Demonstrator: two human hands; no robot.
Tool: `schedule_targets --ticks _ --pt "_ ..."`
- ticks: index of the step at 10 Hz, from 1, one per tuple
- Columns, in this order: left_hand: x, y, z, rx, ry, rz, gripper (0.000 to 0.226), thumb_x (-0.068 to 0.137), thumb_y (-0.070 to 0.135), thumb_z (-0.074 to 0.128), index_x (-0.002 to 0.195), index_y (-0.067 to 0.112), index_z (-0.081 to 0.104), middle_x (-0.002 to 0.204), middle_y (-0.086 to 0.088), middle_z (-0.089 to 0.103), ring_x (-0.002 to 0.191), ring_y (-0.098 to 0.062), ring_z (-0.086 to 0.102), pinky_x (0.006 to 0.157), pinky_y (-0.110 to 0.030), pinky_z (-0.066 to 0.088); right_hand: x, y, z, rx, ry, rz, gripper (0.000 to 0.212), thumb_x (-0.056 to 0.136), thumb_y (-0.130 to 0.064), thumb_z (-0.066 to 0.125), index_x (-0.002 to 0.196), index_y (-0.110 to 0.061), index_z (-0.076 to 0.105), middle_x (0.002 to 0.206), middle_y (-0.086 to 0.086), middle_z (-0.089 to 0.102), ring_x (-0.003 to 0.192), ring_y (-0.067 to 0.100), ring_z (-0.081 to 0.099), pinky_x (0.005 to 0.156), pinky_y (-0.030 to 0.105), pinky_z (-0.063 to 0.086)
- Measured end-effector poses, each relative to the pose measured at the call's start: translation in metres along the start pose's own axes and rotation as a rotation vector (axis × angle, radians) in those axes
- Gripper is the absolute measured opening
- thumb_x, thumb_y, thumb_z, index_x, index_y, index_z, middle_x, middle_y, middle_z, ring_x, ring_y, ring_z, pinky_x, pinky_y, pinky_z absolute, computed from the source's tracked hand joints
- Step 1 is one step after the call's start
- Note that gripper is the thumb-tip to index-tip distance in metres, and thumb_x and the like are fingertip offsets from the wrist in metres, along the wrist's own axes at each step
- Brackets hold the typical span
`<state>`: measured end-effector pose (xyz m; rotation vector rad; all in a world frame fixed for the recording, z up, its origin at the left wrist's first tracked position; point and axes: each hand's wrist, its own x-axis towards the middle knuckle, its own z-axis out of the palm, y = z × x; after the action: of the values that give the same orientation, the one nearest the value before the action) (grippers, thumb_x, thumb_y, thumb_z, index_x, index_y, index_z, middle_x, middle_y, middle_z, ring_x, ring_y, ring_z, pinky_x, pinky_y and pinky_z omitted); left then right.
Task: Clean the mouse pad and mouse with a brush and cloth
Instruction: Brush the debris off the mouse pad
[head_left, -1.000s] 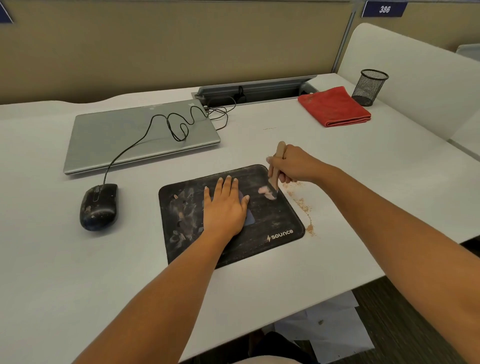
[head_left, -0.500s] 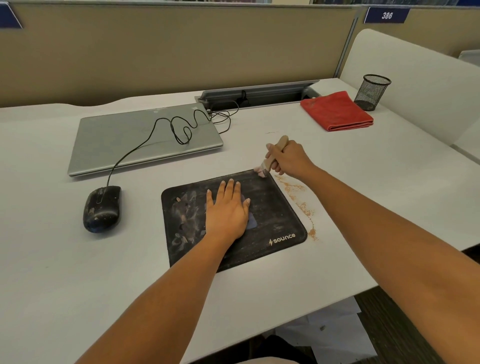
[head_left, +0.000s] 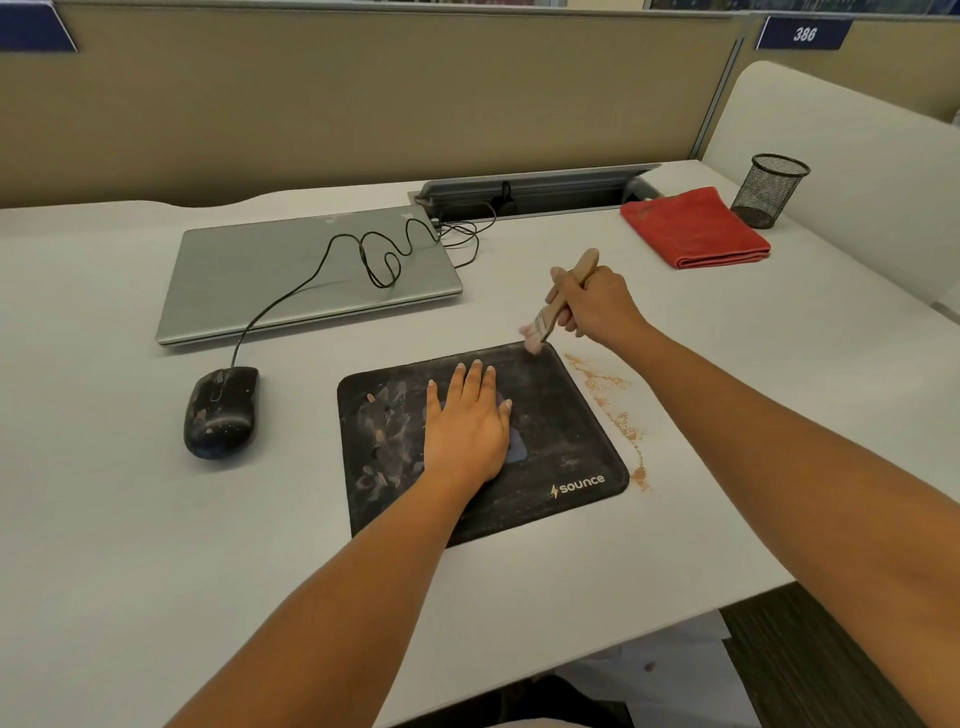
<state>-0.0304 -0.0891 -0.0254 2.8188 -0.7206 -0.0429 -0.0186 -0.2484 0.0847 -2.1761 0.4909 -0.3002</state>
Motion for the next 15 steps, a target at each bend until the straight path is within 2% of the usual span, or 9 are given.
schedule_targets --ticks 1,4,5,6,7,11,12,13,15 --pt "0.000 0.000 0.000 0.002 -0.001 -0.002 0.054 0.100 0.039 0.016 0.148 0.017 0.009 0.157 0.000 0.005 0.145 -0.018 0.000 0.115 -0.045 -0.004 -0.003 0.006 0.011 -0.033 -0.066 -0.004 0.043 0.097 -0.032 0.042 0.102 0.005 0.064 0.083 0.014 0.060 0.058 0.013 0.053 0.063 0.025 0.050" --pt "0.000 0.001 -0.001 -0.011 -0.002 -0.002 0.053 0.100 0.037 0.017 0.148 0.016 0.009 0.158 0.000 0.005 0.145 -0.017 -0.001 0.115 -0.045 -0.004 -0.014 0.002 0.012 -0.241 -0.475 0.029 0.046 0.099 -0.024 0.035 0.067 -0.005 0.062 0.055 0.004 0.058 0.036 0.006 0.048 0.041 0.012 0.039" --pt "0.000 0.000 -0.002 -0.015 -0.003 -0.001 0.053 0.100 0.036 0.017 0.148 0.015 0.008 0.158 -0.001 0.005 0.145 -0.017 -0.001 0.115 -0.045 -0.004 -0.011 -0.003 0.010 -0.211 -0.425 0.065 0.042 0.099 -0.024 0.037 0.072 -0.002 0.061 0.049 -0.001 0.058 0.034 0.005 0.048 0.036 0.010 0.037" --pt "-0.001 0.000 -0.002 -0.008 -0.004 -0.002 0.053 0.100 0.036 0.016 0.148 0.015 0.007 0.158 -0.001 0.005 0.145 -0.017 -0.001 0.115 -0.045 -0.004 0.001 -0.005 0.010 -0.044 -0.070 0.057 0.040 0.098 -0.031 0.039 0.094 0.001 0.063 0.065 0.002 0.058 0.048 0.007 0.052 0.043 0.010 0.040" --pt "-0.001 0.000 -0.002 -0.011 0.002 0.000 0.053 0.100 0.036 0.016 0.148 0.015 0.008 0.157 -0.001 0.006 0.145 -0.017 0.000 0.116 -0.044 -0.004 0.003 0.001 0.016 -0.029 -0.039 0.020 0.042 0.098 -0.032 0.041 0.101 0.003 0.063 0.084 0.010 0.059 0.061 0.014 0.054 0.062 0.022 0.048" --pt "0.000 0.000 -0.002 -0.023 -0.006 -0.001 0.052 0.100 0.033 0.018 0.148 0.016 0.008 0.158 -0.001 0.005 0.145 -0.017 -0.001 0.115 -0.045 -0.004 -0.013 -0.001 0.005 -0.220 -0.513 0.103 0.044 0.099 -0.023 0.036 0.070 -0.003 0.063 0.048 0.000 0.058 0.039 0.008 0.048 0.037 0.011 0.037" --pt "0.000 0.000 -0.001 -0.025 -0.004 0.001 0.052 0.100 0.032 0.017 0.148 0.016 0.008 0.158 -0.001 0.005 0.145 -0.018 -0.001 0.115 -0.044 -0.004 -0.011 0.007 0.005 -0.080 -0.132 0.034 0.041 0.099 -0.029 0.038 0.086 0.001 0.064 0.058 -0.001 0.056 0.048 0.008 0.051 0.045 0.011 0.039" --pt "-0.001 -0.002 -0.001 -0.024 -0.001 -0.001 0.052 0.100 0.032 0.016 0.148 0.015 0.008 0.158 -0.001 0.005 0.145 -0.018 -0.001 0.116 -0.045 -0.003 -0.020 0.017 0.006 -0.031 -0.039 -0.016 0.045 0.098 -0.032 0.038 0.090 0.003 0.066 0.065 0.005 0.057 0.054 0.010 0.053 0.057 0.016 0.044" --pt "-0.001 0.000 -0.002 -0.023 0.002 0.008 0.051 0.100 0.030 0.017 0.148 0.014 0.009 0.157 -0.001 0.006 0.145 -0.017 0.000 0.116 -0.046 -0.002 -0.052 0.029 0.011 -0.116 -0.188 0.043 0.041 0.098 -0.035 0.036 0.075 -0.008 0.058 0.066 0.003 0.055 0.055 0.011 0.054 0.054 0.017 0.041"
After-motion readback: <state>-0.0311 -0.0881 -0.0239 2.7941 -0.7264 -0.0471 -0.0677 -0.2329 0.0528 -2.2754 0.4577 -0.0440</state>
